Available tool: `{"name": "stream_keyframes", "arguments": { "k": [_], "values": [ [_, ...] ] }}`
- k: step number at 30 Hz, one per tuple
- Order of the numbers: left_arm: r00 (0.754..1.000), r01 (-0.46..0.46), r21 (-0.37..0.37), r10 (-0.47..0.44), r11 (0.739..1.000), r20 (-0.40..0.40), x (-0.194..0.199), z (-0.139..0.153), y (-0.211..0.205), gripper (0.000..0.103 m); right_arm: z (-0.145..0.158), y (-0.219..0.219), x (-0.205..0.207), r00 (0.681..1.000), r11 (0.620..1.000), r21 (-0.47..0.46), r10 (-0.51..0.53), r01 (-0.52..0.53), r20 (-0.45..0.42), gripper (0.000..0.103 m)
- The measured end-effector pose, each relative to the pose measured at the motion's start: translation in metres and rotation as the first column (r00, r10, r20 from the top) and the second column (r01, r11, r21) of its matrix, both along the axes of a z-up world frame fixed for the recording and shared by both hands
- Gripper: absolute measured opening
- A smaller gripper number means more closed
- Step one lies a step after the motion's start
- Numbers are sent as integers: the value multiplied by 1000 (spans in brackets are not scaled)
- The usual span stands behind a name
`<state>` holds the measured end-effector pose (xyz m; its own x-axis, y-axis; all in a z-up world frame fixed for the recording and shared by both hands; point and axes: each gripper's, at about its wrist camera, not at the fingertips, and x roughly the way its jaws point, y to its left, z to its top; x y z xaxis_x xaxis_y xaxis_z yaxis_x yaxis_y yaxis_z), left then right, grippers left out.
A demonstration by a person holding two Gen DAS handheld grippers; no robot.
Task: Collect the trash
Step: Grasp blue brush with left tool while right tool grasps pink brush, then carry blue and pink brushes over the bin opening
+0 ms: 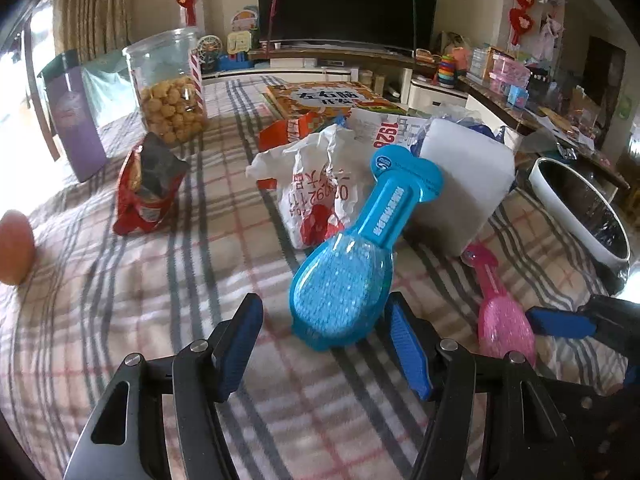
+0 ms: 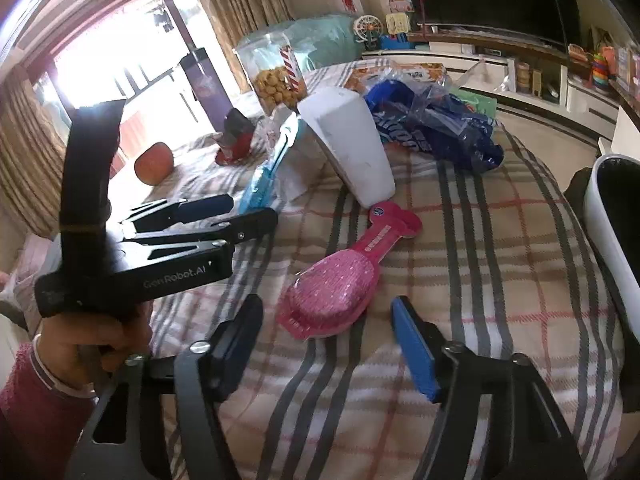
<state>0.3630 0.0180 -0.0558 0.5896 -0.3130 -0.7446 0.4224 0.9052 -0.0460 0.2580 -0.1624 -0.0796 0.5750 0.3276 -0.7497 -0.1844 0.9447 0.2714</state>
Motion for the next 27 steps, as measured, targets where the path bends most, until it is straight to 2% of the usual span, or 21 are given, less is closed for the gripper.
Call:
{"name": "stream_keyframes", "arguments": {
  "k": [4, 9, 16, 21, 27],
  "values": [
    [1000, 25, -13, -25, 1000, 0, 4, -3, -4, 45, -2, 1, 5, 1000, 1000, -26, 0, 1, 4, 44],
    [1000, 4, 28, -4, 1000, 10, -9, -2, -8, 45, 0, -3, -2, 1000, 1000, -12, 23, -22, 16, 42],
    [999, -27, -10, 27, 1000, -20, -49, 1, -9, 44, 5, -27, -24, 999, 1000, 24, 19, -20, 26, 41],
    [998, -45, -67, 42, 997, -41, -80, 8, -10, 44, 13, -49, -36, 999, 999, 48, -13, 11, 43, 41],
    [998, -45, -66, 42, 997, -43, -109, 11, -25, 44, 22, -76, -50, 997, 997, 69, -51, 47, 63, 41]
  ]
}}
